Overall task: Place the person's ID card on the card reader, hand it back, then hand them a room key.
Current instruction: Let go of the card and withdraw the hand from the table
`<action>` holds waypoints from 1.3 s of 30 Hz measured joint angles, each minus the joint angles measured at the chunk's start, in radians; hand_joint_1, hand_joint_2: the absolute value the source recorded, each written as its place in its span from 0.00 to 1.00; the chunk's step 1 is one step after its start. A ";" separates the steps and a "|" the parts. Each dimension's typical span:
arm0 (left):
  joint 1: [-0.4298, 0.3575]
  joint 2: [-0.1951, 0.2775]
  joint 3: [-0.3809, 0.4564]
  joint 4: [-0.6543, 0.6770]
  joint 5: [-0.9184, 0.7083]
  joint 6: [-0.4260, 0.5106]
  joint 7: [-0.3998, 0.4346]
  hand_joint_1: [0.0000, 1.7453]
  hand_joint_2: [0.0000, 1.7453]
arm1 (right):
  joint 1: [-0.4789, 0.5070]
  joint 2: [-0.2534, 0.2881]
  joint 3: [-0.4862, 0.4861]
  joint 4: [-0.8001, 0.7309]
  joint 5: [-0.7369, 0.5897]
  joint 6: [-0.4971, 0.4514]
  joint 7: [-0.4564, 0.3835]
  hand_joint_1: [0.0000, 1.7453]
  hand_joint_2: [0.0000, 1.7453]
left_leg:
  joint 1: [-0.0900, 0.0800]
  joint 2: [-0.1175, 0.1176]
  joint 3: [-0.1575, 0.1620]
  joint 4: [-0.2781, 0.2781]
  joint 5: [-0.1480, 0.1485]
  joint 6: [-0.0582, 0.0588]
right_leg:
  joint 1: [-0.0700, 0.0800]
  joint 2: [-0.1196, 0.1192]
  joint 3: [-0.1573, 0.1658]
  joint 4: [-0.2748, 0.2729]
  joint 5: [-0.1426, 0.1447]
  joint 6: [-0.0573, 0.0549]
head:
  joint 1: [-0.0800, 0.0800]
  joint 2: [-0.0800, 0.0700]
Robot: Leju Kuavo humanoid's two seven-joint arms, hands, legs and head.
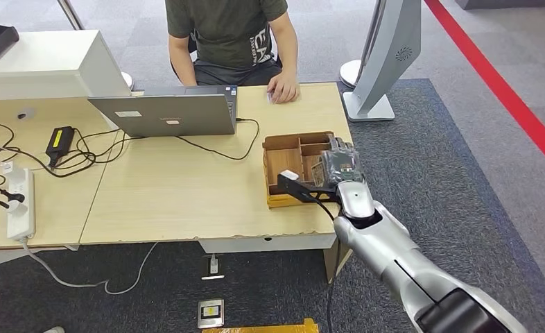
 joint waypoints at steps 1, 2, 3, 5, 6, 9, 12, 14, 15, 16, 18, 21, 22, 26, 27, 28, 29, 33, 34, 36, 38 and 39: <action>0.000 0.000 -0.001 0.000 -0.001 0.000 0.000 0.00 0.00 | -0.006 -0.003 -0.002 -0.019 0.004 0.003 0.000 1.00 1.00 | 0.000 0.000 0.000 0.000 0.000 0.000 | 0.000 0.000 0.000 0.000 0.000 0.000 | 0.000 0.000; 0.000 0.000 -0.003 0.000 -0.002 -0.001 0.000 0.00 0.00 | -0.012 -0.006 -0.004 -0.039 0.010 0.008 0.001 1.00 1.00 | 0.000 0.000 0.000 0.000 0.000 0.000 | 0.000 0.000 0.000 0.000 0.000 0.000 | 0.000 0.000; 0.000 0.000 -0.005 0.000 -0.004 -0.001 0.000 0.00 0.00 | -0.019 -0.009 -0.005 -0.060 0.015 0.014 0.001 1.00 1.00 | 0.000 0.000 0.000 0.000 0.000 0.000 | 0.000 0.000 0.000 0.000 0.000 0.000 | 0.000 0.000; 0.000 0.000 -0.010 0.000 -0.006 -0.003 0.000 0.00 0.00 | -0.035 -0.015 -0.007 -0.100 0.025 0.026 0.001 1.00 1.00 | 0.000 0.000 0.000 0.000 0.000 0.000 | 0.000 0.000 0.000 0.000 0.000 0.000 | 0.000 0.000; 0.000 0.000 -0.012 0.000 -0.009 -0.006 0.000 0.00 0.00 | -0.043 -0.017 -0.007 -0.121 0.029 0.031 0.001 1.00 1.00 | 0.000 0.000 0.000 0.000 0.000 0.000 | 0.000 0.000 0.000 0.000 0.000 0.000 | 0.000 0.000; 0.000 0.000 -0.017 0.000 -0.016 -0.011 -0.002 0.00 0.00 | -0.066 -0.021 -0.007 -0.177 0.034 0.043 -0.001 1.00 1.00 | 0.000 0.000 0.000 0.000 0.000 0.000 | 0.000 0.000 0.000 0.000 0.000 0.000 | 0.000 0.000; 0.000 0.000 -0.023 0.000 -0.022 -0.015 -0.008 0.00 0.00 | -0.087 -0.022 -0.006 -0.213 0.026 0.052 -0.006 1.00 1.00 | 0.000 0.000 0.000 0.000 0.000 0.000 | 0.000 0.000 0.000 0.000 0.000 0.000 | 0.000 0.000; -0.001 0.000 -0.026 0.000 -0.025 -0.016 -0.011 0.00 0.00 | -0.101 -0.021 -0.006 -0.226 0.001 0.052 -0.014 1.00 1.00 | 0.000 0.000 0.000 0.000 0.000 0.000 | 0.000 0.000 0.000 0.000 0.000 0.000 | 0.000 0.000; -0.001 0.000 -0.028 0.000 -0.027 -0.017 -0.011 0.00 0.00 | -0.108 -0.020 -0.007 -0.228 -0.026 0.047 -0.020 1.00 1.00 | 0.000 0.000 0.000 0.000 0.000 0.000 | 0.000 0.000 0.000 0.000 0.000 0.000 | 0.000 0.000; -0.001 0.001 -0.031 0.000 -0.030 -0.018 -0.012 0.00 0.00 | -0.114 -0.018 -0.009 -0.228 -0.064 0.041 -0.027 1.00 1.00 | 0.000 0.000 0.000 0.000 0.000 0.000 | 0.000 0.000 0.000 0.000 0.000 0.000 | 0.000 0.000; -0.001 0.001 -0.036 0.000 -0.038 -0.020 -0.012 0.00 0.00 | -0.130 -0.011 -0.016 -0.217 -0.170 0.027 -0.041 1.00 1.00 | 0.000 0.000 0.000 0.000 0.000 0.000 | 0.000 0.000 0.000 0.000 0.000 0.000 | 0.000 0.000; -0.002 0.001 -0.043 0.000 -0.050 -0.026 -0.011 0.00 0.00 | -0.159 -0.001 -0.029 -0.178 -0.307 0.020 -0.047 1.00 1.00 | 0.000 0.000 0.000 0.000 0.000 0.000 | 0.000 0.000 0.000 0.000 0.000 0.000 | 0.000 0.000; -0.002 0.002 -0.045 0.000 -0.053 -0.028 -0.012 0.00 0.00 | -0.168 0.001 -0.032 -0.163 -0.338 0.019 -0.043 1.00 1.00 | 0.000 0.000 0.000 0.000 0.000 0.000 | 0.000 0.000 0.000 0.000 0.000 0.000 | 0.000 0.000; -0.002 0.004 -0.053 0.000 -0.061 -0.032 -0.016 0.00 0.00 | -0.206 0.003 -0.041 -0.105 -0.398 0.012 0.006 1.00 1.00 | 0.000 0.000 0.000 0.000 0.000 0.000 | 0.000 0.000 0.000 0.000 0.000 0.000 | 0.000 0.000; -0.002 0.004 -0.055 0.000 -0.062 -0.033 -0.017 0.00 0.00 | -0.217 0.001 -0.041 -0.089 -0.398 0.012 0.023 1.00 1.00 | 0.000 0.000 0.000 0.000 0.000 0.000 | 0.000 0.000 0.000 0.000 0.000 0.000 | 0.000 0.000; -0.002 0.005 -0.057 0.000 -0.062 -0.033 -0.016 0.00 0.00 | -0.228 -0.001 -0.041 -0.076 -0.395 0.012 0.039 1.00 1.00 | 0.000 0.000 0.000 0.000 0.000 0.000 | 0.000 0.000 0.000 0.000 0.000 0.000 | 0.000 0.000; -0.002 0.005 -0.059 0.000 -0.062 -0.034 -0.015 0.00 0.00 | -0.237 -0.004 -0.041 -0.064 -0.391 0.014 0.053 1.00 1.00 | 0.000 0.000 0.000 0.000 0.000 0.000 | 0.000 0.000 0.000 0.000 0.000 0.000 | 0.000 0.000; -0.002 0.005 -0.063 0.000 -0.060 -0.034 -0.003 0.00 0.00 | -0.264 -0.021 -0.039 -0.039 -0.368 0.029 0.112 1.00 1.00 | 0.000 0.000 0.000 0.000 0.000 0.000 | 0.000 0.000 0.000 0.000 0.000 0.000 | 0.000 0.000; -0.002 0.005 -0.064 0.000 -0.058 -0.034 0.002 0.00 0.00 | -0.268 -0.026 -0.038 -0.037 -0.366 0.033 0.125 1.00 1.00 | 0.000 0.000 0.000 0.000 0.000 0.000 | 0.000 0.000 0.000 0.000 0.000 0.000 | 0.000 0.000; -0.003 0.005 -0.065 0.000 -0.056 -0.033 0.009 0.00 0.00 | -0.274 -0.033 -0.037 -0.034 -0.365 0.040 0.142 1.00 1.00 | 0.000 0.000 0.000 0.000 0.000 0.000 | 0.000 0.000 0.000 0.000 0.000 0.000 | 0.000 0.000; -0.003 0.006 -0.065 0.000 -0.053 -0.033 0.012 0.00 0.00 | -0.277 -0.037 -0.035 -0.034 -0.363 0.050 0.155 1.00 1.00 | 0.000 0.000 0.000 0.000 0.000 0.000 | 0.000 0.000 0.000 0.000 0.000 0.000 | 0.000 0.000; -0.003 0.006 -0.065 0.000 -0.051 -0.032 0.015 0.00 0.00 | -0.278 -0.039 -0.033 -0.035 -0.362 0.057 0.159 1.00 1.00 | 0.000 0.000 0.000 0.000 0.000 0.000 | 0.000 0.000 0.000 0.000 0.000 0.000 | 0.000 0.000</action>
